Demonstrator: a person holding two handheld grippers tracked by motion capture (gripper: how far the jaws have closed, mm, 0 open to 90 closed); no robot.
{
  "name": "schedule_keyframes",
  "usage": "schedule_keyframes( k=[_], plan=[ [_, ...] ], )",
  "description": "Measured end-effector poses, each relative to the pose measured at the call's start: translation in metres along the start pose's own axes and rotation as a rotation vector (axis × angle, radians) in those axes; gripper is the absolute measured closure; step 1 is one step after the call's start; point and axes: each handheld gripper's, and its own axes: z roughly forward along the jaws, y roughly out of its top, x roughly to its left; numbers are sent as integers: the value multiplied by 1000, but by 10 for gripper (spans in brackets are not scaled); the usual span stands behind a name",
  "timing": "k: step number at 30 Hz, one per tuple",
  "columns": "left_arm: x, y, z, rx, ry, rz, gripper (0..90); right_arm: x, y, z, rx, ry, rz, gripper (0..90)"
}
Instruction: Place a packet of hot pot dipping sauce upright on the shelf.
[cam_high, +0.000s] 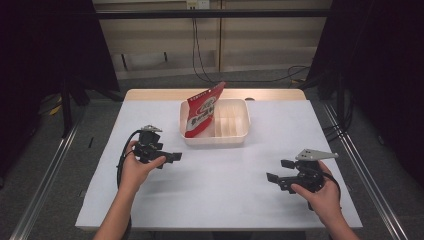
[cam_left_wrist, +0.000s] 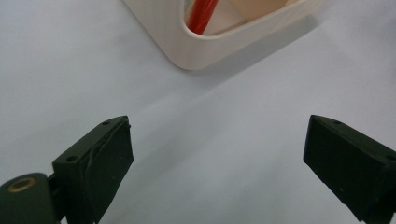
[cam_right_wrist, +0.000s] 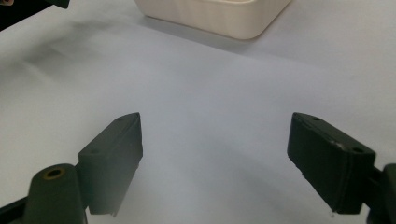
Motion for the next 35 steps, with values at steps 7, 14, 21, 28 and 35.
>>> schedule_keyframes(
  k=[7, 14, 21, 28, 35],
  plan=[
    [1, -7, 2, 7, -2, 8, 79, 1, 0, 0, 2, -3, -8, 184],
    [-2, -14, 2, 11, -4, 23, 75, 1, 0, 1, 5, -3, -7, 184],
    [-3, -20, 0, 20, -4, 37, 69, 2, -1, 2, 9, 3, -12, 184],
    [-4, -20, 0, 9, -3, 51, 64, 3, -2, 5, 22, -1, -14, 184],
    [-3, -22, -1, 10, -2, 49, 59, 4, -1, 7, 25, -4, -27, 183]
  ],
)
